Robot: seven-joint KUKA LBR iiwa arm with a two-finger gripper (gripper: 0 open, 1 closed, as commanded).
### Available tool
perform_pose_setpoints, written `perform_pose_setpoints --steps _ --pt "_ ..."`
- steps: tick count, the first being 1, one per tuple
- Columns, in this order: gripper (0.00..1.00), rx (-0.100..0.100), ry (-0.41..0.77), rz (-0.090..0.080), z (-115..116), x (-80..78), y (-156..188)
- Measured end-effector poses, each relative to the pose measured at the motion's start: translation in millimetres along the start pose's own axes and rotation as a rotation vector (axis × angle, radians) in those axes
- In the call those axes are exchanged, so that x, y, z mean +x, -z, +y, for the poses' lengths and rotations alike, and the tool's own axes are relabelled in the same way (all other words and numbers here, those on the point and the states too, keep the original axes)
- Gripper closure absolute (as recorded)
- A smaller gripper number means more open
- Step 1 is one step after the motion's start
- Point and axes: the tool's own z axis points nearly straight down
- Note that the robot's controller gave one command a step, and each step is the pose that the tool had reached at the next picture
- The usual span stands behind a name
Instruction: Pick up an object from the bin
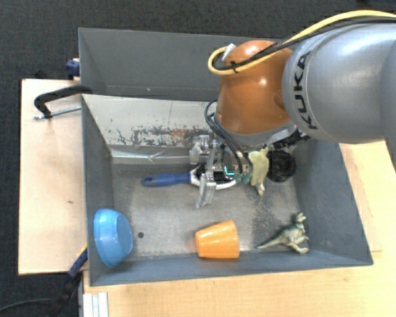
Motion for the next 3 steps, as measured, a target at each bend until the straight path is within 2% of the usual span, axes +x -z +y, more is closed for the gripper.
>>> perform_pose_setpoints --steps 1,2,3 --pt "0.00 0.001 0.128 -0.003 -21.7 -26.7 -104.7" --pt "1.00 -0.001 0.128 -0.008 -20.4 -27.9 -100.3" --pt "1.00 -0.001 0.107 -0.021 -21.8 -21.5 47.3"
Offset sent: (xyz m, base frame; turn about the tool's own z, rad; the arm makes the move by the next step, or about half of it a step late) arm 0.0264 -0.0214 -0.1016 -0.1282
